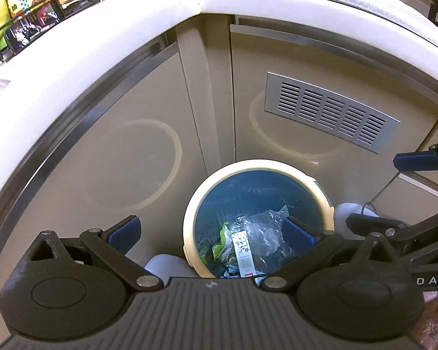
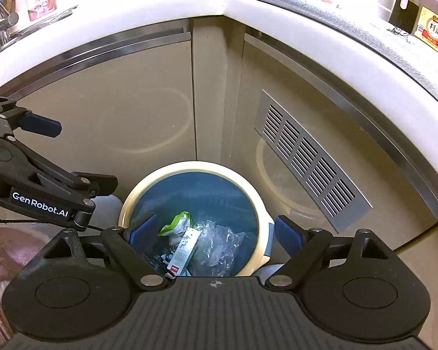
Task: Collect trash
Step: 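Raise both tools up out of the bin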
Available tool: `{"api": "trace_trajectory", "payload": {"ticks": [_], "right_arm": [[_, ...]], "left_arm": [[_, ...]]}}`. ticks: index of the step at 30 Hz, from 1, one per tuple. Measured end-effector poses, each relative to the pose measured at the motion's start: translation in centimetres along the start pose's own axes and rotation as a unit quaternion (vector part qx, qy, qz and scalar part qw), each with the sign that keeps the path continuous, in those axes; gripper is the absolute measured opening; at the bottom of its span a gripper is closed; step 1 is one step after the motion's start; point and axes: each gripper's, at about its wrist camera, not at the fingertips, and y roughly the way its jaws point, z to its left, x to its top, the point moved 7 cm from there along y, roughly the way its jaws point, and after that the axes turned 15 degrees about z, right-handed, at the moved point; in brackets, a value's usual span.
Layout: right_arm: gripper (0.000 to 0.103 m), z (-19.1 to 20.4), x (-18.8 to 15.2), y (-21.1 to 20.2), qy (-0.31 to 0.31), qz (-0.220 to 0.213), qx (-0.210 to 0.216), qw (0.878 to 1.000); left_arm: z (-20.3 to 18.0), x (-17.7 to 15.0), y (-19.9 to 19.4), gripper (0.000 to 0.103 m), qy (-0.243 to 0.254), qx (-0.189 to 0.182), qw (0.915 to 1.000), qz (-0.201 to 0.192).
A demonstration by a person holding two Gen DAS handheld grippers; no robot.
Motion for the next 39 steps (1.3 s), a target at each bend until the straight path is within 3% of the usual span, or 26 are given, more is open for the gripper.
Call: {"api": "trace_trajectory", "payload": {"ticks": [27,39], "right_arm": [[0.089,0.09,0.22,0.47,-0.002,0.007,0.004,1.0],[0.089,-0.03,0.43,0.12,0.0,-0.001,-0.002,1.0]], "left_arm": [[-0.2,-0.29,0.33,0.103,0.011,0.007,0.9999,0.005],[0.18,-0.19,-0.5,0.103,0.015,0.018,0.9996,-0.012]]}}
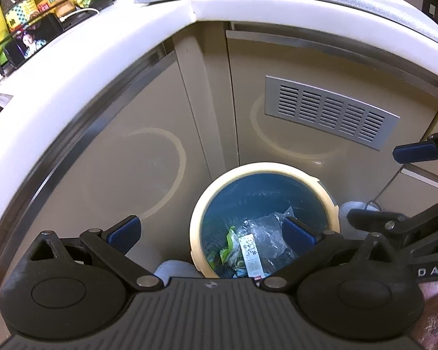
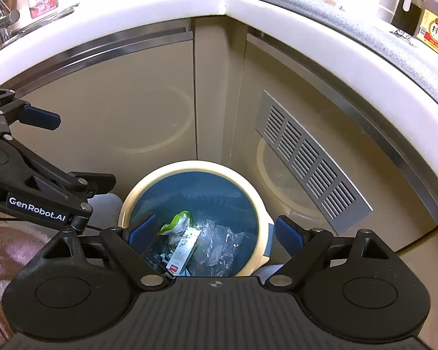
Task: Collect trash
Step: 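Raise both tools up out of the bin, then move both tools back toward the tissue and toothbrush on the mat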
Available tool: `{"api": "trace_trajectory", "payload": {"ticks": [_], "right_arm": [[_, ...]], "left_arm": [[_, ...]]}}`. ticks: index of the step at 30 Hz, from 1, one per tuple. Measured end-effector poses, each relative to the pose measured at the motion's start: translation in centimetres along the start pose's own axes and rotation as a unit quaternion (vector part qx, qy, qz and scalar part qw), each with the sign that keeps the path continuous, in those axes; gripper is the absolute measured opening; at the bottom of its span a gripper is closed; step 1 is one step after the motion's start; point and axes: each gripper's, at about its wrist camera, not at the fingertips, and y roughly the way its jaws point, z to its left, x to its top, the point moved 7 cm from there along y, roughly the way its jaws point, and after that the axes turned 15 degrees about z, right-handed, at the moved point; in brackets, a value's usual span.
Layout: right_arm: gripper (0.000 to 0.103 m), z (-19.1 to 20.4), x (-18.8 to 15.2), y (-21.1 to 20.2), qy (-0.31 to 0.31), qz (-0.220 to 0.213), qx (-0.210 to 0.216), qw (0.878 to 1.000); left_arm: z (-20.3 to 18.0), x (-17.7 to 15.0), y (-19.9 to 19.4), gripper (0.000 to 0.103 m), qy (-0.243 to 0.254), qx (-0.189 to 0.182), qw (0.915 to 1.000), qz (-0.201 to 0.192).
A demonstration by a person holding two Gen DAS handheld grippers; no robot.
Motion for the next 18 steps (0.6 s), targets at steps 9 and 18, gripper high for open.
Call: {"api": "trace_trajectory", "payload": {"ticks": [9,18], "right_arm": [[0.089,-1.3,0.7,-1.7,0.019,-0.022,0.001,1.0],[0.089,-2.7,3.0,-5.6,0.028,-0.079,0.005,0.996]], "left_arm": [[0.9,0.9,-1.7,0.103,-0.015,-0.001,0.9997,-0.021],[0.7,3.5,-5.7,0.103,-0.014,-0.02,0.9972,-0.07]]}}
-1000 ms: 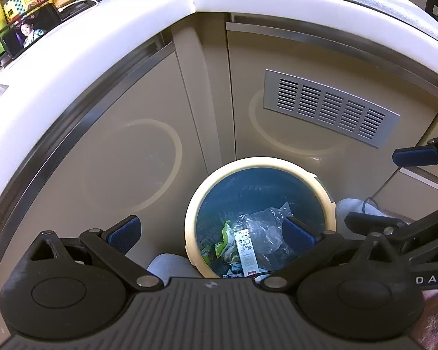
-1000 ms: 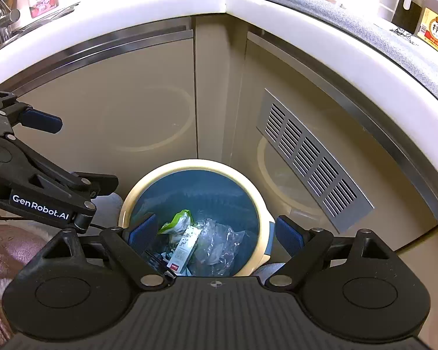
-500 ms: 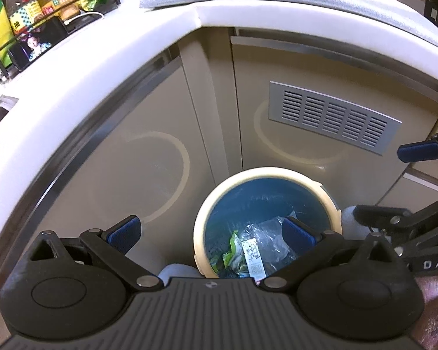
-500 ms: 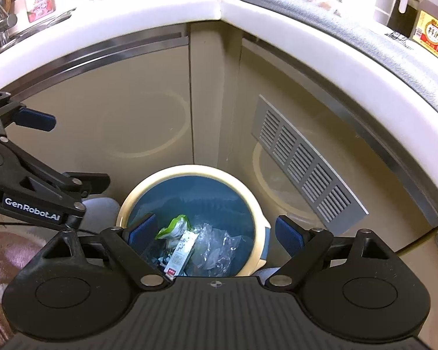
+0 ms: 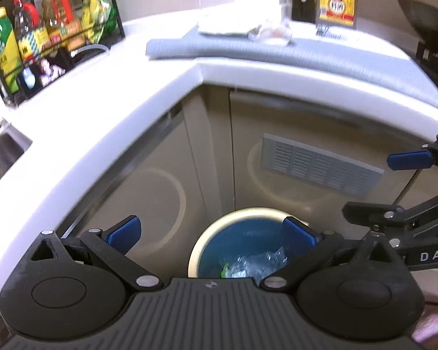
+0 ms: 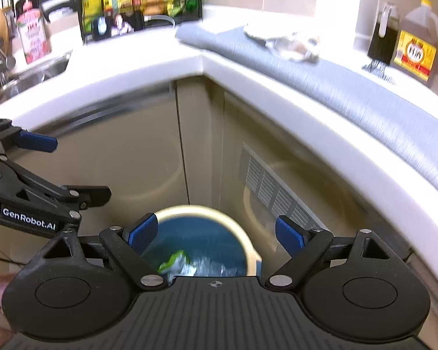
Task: Collect trash
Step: 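Move both tools back toward the tissue and toothbrush on the mat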
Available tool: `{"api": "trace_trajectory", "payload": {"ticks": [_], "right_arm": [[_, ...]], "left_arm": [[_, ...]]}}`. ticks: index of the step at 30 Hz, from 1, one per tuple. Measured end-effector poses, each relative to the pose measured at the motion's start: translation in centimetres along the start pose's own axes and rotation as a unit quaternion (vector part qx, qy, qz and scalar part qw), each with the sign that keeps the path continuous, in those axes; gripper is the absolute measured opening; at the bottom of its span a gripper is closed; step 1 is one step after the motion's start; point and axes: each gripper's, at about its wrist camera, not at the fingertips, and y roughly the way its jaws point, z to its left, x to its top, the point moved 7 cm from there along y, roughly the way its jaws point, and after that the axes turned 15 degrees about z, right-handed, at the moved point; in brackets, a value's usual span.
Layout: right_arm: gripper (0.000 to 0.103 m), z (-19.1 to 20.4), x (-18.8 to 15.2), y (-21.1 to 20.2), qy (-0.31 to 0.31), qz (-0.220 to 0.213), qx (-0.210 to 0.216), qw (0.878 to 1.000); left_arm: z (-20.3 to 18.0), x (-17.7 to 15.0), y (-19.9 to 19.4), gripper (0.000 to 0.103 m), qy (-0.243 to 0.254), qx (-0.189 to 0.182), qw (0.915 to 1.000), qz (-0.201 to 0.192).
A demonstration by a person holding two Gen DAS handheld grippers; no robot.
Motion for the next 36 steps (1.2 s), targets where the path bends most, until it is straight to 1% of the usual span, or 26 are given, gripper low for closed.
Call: {"api": "trace_trajectory", "payload": {"ticks": [7,11,15,20,23,25,29,34,36], "right_arm": [[0.089,-2.2,2.5,-3.1,0.009,-0.047,-0.018,0.999],[0.091,-4.2,3.8,-4.7,0.022,-0.078,-0.033,0.996],[0.092,-6.6,5.5,-5.2,0.038,-0.097,-0.047,0.993],[0.094,-9.6,7.8,-4.9,0.055,-0.11,-0.059,0.991],[0.094,-11.8,9.4,-4.3,0.077,-0.11,-0.063,0.989],[0.095,-13.4,10.6,-3.8,0.094,-0.108,-0.059,0.988],[0.096,-16.6,13.3,-2.2,0.124,-0.101,-0.067,0.985],[0.097,-19.7,17.0,1.2,0.151,-0.083,-0.073,0.982],[0.098,-20.7,18.2,2.9,0.16,-0.071,-0.075,0.982]], "left_arm": [[-0.4,3.3,-3.4,0.103,0.008,-0.01,0.9989,-0.044],[-0.5,5.9,-4.9,0.103,0.017,-0.008,0.9974,-0.069],[-0.6,9.0,-5.5,0.103,0.012,-0.009,0.9969,-0.078],[-0.6,13.6,-4.9,0.103,0.0,-0.013,0.9966,-0.082],[-0.8,16.8,-3.9,0.103,-0.009,-0.022,0.9962,-0.084],[-0.8,18.9,-2.8,0.103,-0.012,-0.025,0.9959,-0.086],[-0.4,23.9,0.3,0.103,-0.024,-0.014,0.996,-0.085],[1.2,29.1,4.9,0.103,-0.067,-0.042,0.995,-0.062],[1.9,30.8,6.5,0.103,-0.079,-0.046,0.9941,-0.058]]}}
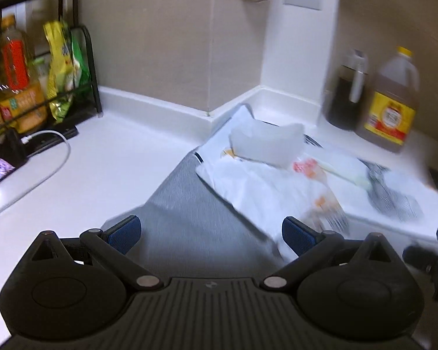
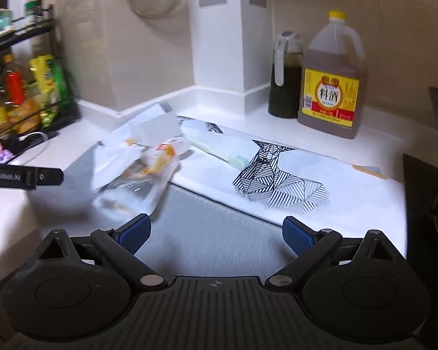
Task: Collect trash
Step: 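Move both tools back toward the tissue and toothbrush on the mat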
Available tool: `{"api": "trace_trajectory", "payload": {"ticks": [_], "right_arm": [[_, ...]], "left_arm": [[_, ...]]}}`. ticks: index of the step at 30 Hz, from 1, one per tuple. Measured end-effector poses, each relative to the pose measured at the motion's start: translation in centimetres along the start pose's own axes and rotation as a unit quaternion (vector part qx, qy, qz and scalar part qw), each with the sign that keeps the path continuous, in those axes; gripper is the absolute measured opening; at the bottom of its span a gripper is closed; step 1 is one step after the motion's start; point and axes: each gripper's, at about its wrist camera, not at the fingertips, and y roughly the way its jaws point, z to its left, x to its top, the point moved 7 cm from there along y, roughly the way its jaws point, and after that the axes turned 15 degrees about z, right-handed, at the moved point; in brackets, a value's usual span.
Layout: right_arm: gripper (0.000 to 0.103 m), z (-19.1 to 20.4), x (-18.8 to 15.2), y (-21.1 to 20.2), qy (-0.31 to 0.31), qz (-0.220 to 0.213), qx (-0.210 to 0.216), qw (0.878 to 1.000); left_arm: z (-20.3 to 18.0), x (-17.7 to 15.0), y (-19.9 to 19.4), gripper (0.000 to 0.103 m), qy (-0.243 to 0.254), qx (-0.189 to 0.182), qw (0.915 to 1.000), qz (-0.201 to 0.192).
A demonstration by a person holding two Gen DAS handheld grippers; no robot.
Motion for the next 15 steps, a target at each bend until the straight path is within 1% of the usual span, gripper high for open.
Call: {"api": "trace_trajectory", "payload": {"ticks": [3,6,8,10,11,13,15], "right_arm": [[0.099,-0.5,1.5,2.7,0.02,0.012,-0.007,1.0],[0.1,-1.1,2.9,5.2,0.046,0.025,-0.017,0.998],[0.101,-1.3,3.5,6.4,0.056,0.031,-0.022,0.998],[0.103,-1.3,4.1,7.5,0.054,0.032,-0.033,0.997],[0.103,-1.2,4.4,7.9,0.052,0.033,-0.039,0.997],[0.103,-1.0,4.9,8.9,0.043,0.036,-0.05,0.997],[0.103,-0.8,5.4,9.8,0.029,0.033,-0.065,0.997]], "left_arm": [[0.4,2.4,2.5,0.103,-0.004,0.005,1.0,-0.004],[0.7,4.3,5.7,0.103,0.001,0.002,0.9999,0.01],[0.8,5.1,7.9,0.103,0.004,-0.012,0.9997,0.022],[0.7,5.6,9.8,0.103,0.018,-0.031,0.9991,0.022],[0.7,5.8,10.6,0.103,0.026,-0.029,0.999,0.02],[0.7,6.2,11.8,0.103,0.046,-0.013,0.9988,0.015],[0.5,6.5,12.5,0.103,0.063,-0.002,0.998,0.0]]}}
